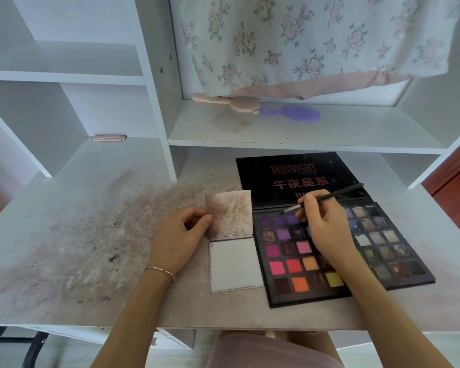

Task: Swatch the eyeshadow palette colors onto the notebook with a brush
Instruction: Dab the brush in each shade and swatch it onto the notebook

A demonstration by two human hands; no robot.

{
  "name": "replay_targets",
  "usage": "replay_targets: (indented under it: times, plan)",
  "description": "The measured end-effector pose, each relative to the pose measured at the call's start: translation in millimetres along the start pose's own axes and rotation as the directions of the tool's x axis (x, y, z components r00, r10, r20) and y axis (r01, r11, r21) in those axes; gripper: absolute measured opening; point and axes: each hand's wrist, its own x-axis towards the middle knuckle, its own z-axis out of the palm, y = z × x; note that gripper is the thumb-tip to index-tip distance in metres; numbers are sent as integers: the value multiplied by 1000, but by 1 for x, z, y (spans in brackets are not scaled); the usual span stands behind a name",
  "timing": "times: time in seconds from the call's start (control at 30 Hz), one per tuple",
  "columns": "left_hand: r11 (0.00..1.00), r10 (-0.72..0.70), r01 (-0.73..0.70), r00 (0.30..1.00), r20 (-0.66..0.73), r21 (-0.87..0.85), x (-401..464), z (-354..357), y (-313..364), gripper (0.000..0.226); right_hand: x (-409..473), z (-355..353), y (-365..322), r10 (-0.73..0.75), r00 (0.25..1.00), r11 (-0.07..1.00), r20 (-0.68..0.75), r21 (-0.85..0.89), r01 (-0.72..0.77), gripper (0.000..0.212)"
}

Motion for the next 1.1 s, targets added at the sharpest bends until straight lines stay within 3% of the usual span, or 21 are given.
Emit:
replay_targets:
  times: [0.17,1.1]
  plan:
    - [1000,-1,1,1000,-2,22,0,1,-1,7,-1,1,3,-13,999,1000,49,-27,15,20]
    - [1000,-17,17,1000,-2,16,0,1,-1,9,0,0,5,-5,997,997,83,-82,12,23]
